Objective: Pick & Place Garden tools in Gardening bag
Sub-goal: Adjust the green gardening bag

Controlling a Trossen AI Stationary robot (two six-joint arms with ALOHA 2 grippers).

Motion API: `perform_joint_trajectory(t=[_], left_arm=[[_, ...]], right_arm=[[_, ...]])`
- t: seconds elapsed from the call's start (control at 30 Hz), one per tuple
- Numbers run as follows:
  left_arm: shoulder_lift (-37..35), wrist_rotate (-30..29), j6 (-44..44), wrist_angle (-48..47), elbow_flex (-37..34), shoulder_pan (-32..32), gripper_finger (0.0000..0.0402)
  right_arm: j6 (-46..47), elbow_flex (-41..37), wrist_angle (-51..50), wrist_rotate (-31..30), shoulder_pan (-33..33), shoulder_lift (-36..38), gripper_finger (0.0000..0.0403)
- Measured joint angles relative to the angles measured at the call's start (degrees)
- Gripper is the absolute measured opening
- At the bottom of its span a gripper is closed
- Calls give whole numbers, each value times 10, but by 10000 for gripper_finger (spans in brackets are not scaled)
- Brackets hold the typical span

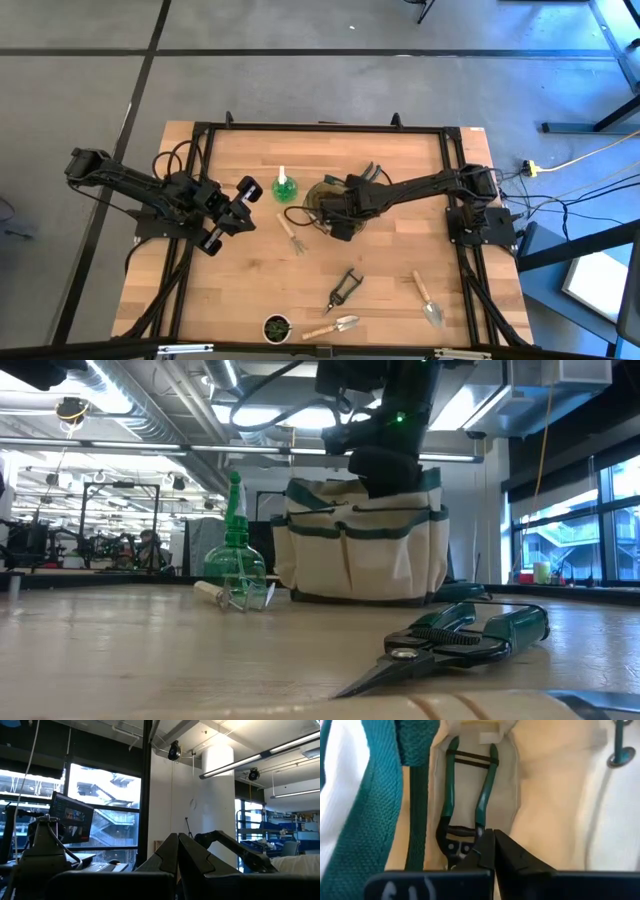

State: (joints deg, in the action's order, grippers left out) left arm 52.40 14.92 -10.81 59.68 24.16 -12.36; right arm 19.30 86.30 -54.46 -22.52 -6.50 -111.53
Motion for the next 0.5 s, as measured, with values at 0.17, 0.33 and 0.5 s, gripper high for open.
perform_joint_trajectory(t=[0.17, 0.33, 0.5], left_arm=[[0, 0, 0, -3, 0, 0, 6], [0, 0, 0, -3, 0, 0, 6], [0, 0, 0, -3, 0, 0, 6]], right_arm=[[38, 0, 0, 0, 2, 0, 1], [46, 9, -24, 1, 2, 0, 1], [48, 35, -47, 1, 2, 0, 0]])
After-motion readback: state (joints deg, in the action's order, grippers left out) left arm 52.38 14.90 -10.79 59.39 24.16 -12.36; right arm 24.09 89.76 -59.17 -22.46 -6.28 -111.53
